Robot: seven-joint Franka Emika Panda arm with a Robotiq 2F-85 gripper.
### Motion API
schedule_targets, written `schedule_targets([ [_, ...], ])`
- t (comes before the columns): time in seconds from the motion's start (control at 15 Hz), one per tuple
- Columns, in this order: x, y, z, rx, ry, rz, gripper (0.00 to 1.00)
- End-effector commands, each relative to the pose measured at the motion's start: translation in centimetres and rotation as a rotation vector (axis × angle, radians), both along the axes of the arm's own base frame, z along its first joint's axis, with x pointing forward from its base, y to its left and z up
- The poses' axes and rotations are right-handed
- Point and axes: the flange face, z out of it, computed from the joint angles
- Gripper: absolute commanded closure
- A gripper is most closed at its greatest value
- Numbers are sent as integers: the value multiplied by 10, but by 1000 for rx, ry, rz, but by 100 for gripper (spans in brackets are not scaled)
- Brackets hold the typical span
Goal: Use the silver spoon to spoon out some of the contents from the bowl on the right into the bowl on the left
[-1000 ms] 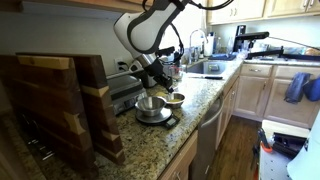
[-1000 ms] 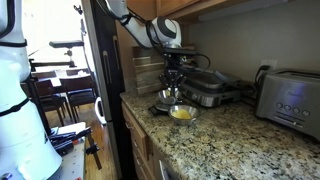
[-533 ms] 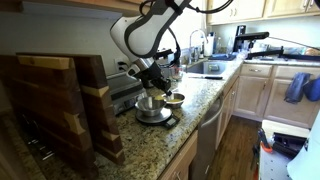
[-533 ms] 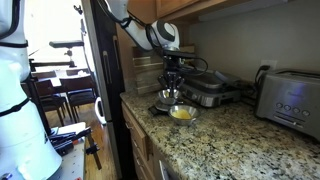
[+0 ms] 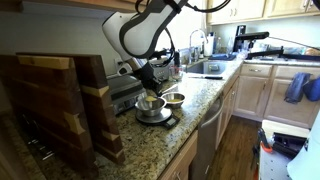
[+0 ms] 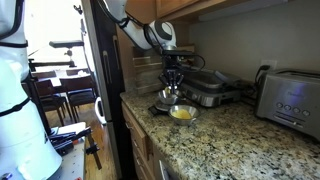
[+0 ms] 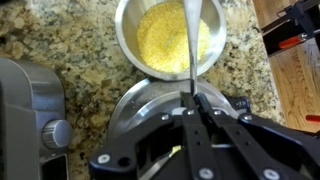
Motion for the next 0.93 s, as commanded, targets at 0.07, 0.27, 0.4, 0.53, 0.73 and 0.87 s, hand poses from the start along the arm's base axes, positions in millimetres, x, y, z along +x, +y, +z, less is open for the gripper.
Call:
schedule_targets([
  [0.07, -7, 7, 5, -38, -114, 58, 97],
  [0.27, -13, 17, 3, -67, -175, 84, 97],
  [0.4, -19, 22, 1, -82, -200, 95, 97],
  [0.53, -27, 24, -2, -103, -229, 108, 97],
  [0.73, -37, 21, -5, -146, -271, 113, 97],
  [0.87, -45, 19, -5, -161, -312, 108, 97],
])
